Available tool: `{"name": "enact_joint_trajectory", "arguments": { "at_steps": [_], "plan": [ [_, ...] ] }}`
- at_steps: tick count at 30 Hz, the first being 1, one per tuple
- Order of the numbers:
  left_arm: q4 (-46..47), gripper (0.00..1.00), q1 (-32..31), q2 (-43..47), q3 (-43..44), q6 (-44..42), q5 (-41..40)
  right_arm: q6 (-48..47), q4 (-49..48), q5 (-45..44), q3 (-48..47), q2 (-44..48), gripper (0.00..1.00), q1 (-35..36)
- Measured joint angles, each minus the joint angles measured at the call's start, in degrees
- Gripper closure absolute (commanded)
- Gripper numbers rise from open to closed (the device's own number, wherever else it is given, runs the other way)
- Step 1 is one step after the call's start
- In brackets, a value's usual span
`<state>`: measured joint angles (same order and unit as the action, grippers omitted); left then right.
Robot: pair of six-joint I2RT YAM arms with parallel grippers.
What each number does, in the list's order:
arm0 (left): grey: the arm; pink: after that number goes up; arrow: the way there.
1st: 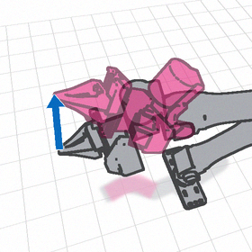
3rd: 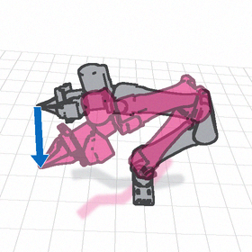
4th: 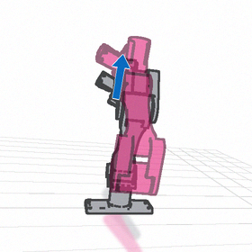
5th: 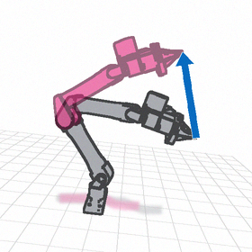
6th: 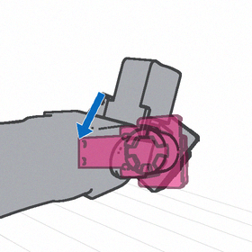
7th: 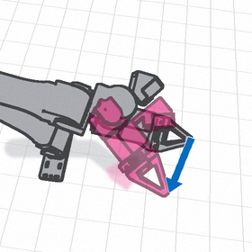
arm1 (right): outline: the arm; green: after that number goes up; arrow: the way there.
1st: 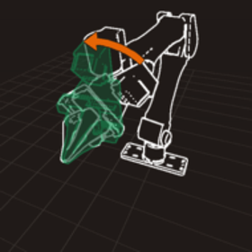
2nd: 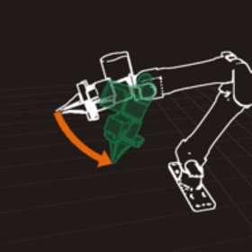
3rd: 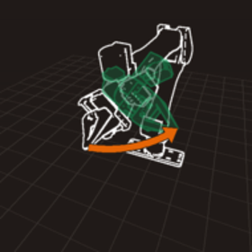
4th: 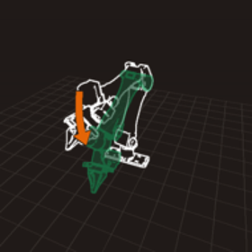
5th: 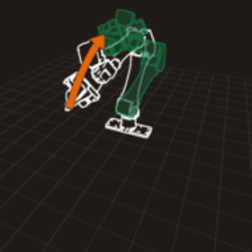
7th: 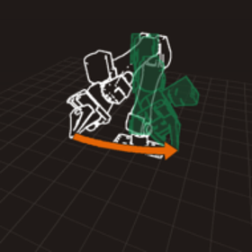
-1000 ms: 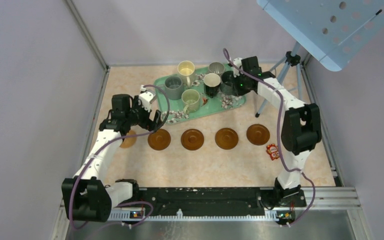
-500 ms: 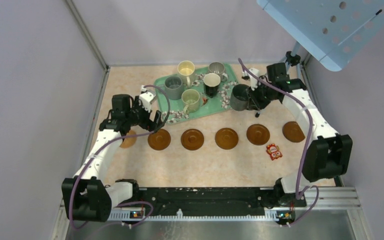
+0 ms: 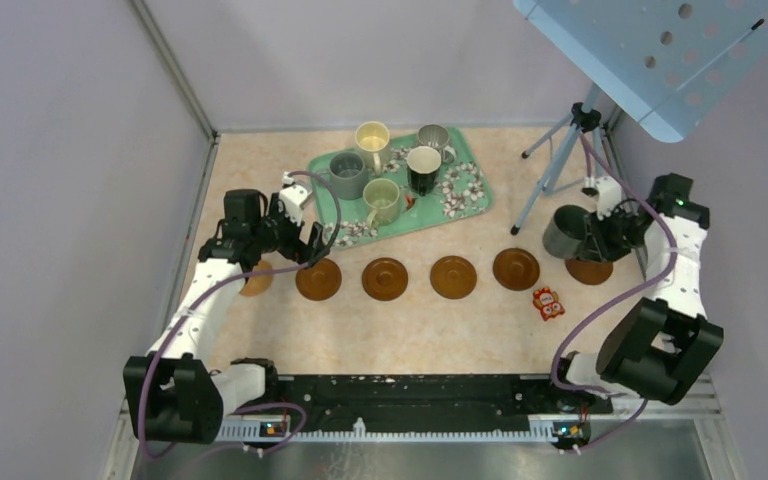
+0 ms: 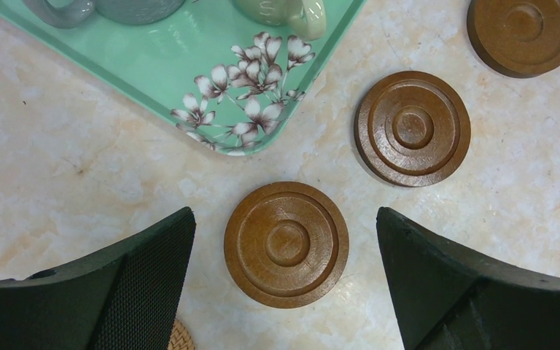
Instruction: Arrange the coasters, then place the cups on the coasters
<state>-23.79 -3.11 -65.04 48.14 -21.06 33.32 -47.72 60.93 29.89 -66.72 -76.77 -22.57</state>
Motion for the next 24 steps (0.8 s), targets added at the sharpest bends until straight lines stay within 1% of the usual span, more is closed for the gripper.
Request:
{"name": "enact_joint_trajectory", "arguments": {
  "at_steps": [4, 8, 14, 24],
  "plan": [
    [-0.2, 0.01, 0.0, 0.0, 0.0, 0.0, 0.2, -7.3, 1.6, 0.9, 0.6, -0.3, 1.0, -9.6],
    [-0.2, 0.01, 0.0, 0.0, 0.0, 0.0, 0.3, -12.8, 0.8, 0.9, 1.0, -2.4, 1.0, -15.2],
    [-0.2, 0.01, 0.0, 0.0, 0.0, 0.0, 0.3, -16.8, -4.7, 0.9, 5.6, -3.4, 1.0, -16.3],
    [-0.2, 0.01, 0.0, -0.3, 0.0, 0.0, 0.3, -18.3, -12.3, 0.1, 9.8, -4.4, 1.0, -16.3]
  ]
}}
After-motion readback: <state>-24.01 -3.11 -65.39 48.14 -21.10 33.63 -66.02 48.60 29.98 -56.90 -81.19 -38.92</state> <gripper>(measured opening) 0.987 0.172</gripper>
